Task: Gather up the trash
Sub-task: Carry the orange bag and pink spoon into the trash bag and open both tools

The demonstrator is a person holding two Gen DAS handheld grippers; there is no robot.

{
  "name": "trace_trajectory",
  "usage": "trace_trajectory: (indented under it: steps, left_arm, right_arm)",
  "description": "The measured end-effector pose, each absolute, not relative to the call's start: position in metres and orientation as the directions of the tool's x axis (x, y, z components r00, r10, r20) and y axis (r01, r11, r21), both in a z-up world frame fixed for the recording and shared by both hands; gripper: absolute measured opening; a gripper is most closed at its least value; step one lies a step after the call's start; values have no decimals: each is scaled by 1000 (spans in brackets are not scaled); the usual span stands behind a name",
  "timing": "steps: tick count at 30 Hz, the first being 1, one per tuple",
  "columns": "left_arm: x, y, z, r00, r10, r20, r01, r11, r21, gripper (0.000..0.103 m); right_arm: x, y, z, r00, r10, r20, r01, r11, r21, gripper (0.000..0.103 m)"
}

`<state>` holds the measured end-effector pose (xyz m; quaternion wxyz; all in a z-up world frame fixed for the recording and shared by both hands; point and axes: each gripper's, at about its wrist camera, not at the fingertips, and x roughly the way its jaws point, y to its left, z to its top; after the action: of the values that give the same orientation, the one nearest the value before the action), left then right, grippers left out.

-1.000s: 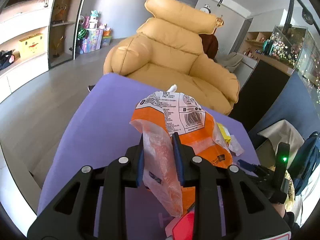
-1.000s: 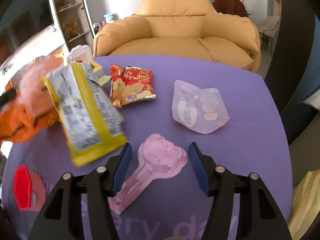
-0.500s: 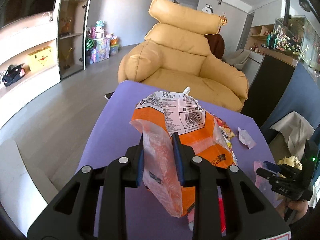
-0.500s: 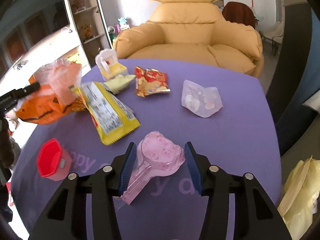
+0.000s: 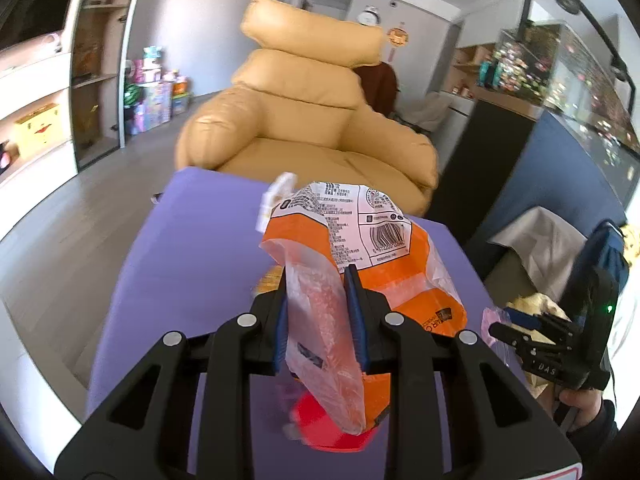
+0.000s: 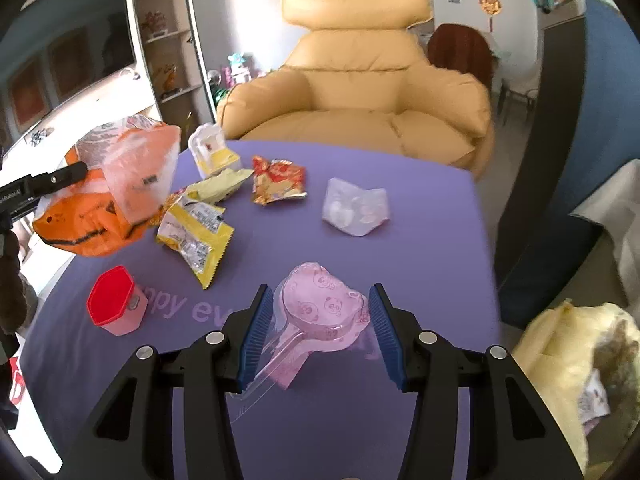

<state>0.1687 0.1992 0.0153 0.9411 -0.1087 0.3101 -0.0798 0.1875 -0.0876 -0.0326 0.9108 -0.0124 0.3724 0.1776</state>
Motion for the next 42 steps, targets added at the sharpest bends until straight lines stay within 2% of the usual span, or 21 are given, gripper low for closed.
trace_trajectory:
  steps: [11,23,34,38,42]
  left_arm:
    - [186,107,17,730,-374,-572,267,926,-265,24]
    - [200,-6,26,640,-531,-555,441,846,-300,24]
    - [205,-148,-12,476,-646,-596,628,725,-283,24]
    - [208,-186,-27,429,-658,-619,676,689,-263,24]
    - [213,-212,-42,361,-681,-637,700,649,-298,26]
  right_arm:
    - [143,-152,-2,748,221,-626,-216,973,84,47]
    - [96,-249,30,821,19,-571,-8,1000,22,47]
    - [72,-330,32,821,-147,-552,172,985,-6,47]
    - [76,-352,22,813,-165,-559,198,980,-1,47]
    - [84,-362,15,809,-166,-563,208,978,11,47]
